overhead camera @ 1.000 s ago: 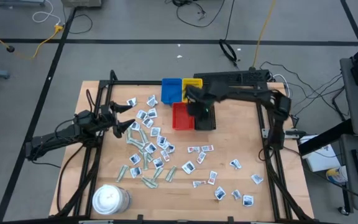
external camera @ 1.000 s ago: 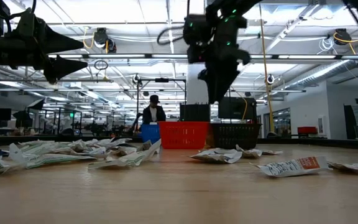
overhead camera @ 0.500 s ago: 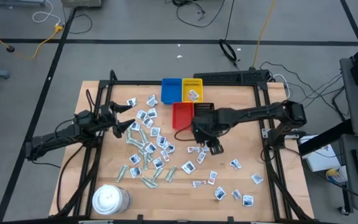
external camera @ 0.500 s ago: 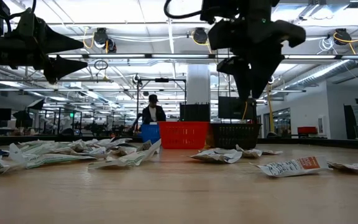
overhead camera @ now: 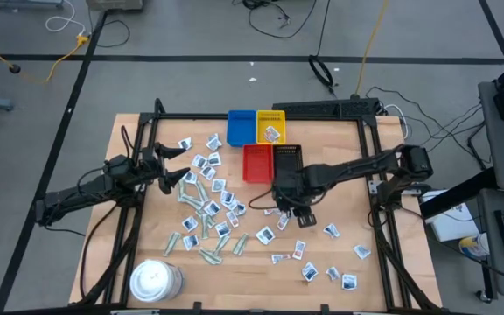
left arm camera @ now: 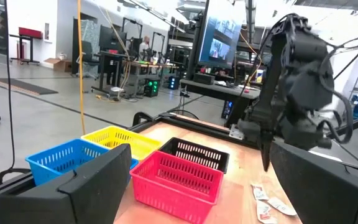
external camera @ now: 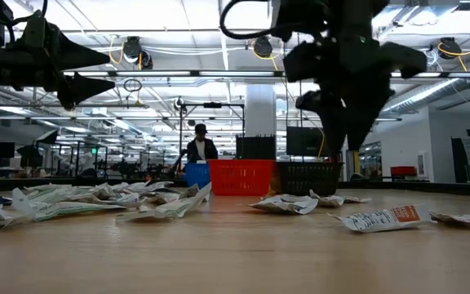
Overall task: Pick & Place First Aid Supplies
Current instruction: Put the ointment pack into the yellow bin
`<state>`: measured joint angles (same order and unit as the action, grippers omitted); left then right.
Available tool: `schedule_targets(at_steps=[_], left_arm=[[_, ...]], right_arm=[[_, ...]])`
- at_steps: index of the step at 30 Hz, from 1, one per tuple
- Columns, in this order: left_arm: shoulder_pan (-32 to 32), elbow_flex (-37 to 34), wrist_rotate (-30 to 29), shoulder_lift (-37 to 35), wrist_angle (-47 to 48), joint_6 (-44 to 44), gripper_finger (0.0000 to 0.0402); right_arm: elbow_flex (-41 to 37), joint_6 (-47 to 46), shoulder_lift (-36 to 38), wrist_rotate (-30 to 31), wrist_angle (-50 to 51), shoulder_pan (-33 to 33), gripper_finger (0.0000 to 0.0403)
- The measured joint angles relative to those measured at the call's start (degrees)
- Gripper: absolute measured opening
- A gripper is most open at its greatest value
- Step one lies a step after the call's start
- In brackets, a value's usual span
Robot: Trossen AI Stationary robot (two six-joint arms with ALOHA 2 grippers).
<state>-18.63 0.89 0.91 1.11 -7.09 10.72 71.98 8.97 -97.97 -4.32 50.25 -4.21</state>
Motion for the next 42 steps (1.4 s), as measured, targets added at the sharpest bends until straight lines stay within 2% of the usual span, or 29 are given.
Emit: schedule_targets(at_steps=[9, 17, 21, 27, 29, 34, 42], left_arm=[[-0.01, -0.02, 0.0, 0.01, 0.0, 0.02, 0.039], [0.01, -0.02, 0.04, 0.02, 0.0, 0.0, 0.039], [0.01, 0.0, 0.04, -0.01, -0.15, 0.0, 0.039], [-0.01, 0.0, 0.04, -0.01, -0.15, 0.02, 0.039], [0.0, -0.01, 0.04, 0.0, -0.15, 0.01, 0.039], [0.0, -0.01, 0.04, 0.0, -0.16, 0.02, 0.039], [-0.01, 0.0, 0.04, -0.01, -0.15, 0.02, 0.039]], right_arm=[[-9.14, -1.86, -1.37, 2.34, -10.43, 0.35, 0.0142], [-10.28, -1.41, -3.95, 2.81, -12.87, 0.99, 0.0128], [-10.33, -0.3, -4.0, 2.63, -13.18, 0.99, 0.0094], [-10.35, -0.2, -4.07, 2.66, -13.67, 0.99, 0.0015], [-10.35, -1.24, -4.07, 2.55, -13.64, 0.99, 0.0007], [-10.14, -2.29, -3.74, 1.8, -11.57, 1.14, 0.0002], [-4.02, -3.59, -3.74, 1.16, 0.67, 1.24, 0.0001]])
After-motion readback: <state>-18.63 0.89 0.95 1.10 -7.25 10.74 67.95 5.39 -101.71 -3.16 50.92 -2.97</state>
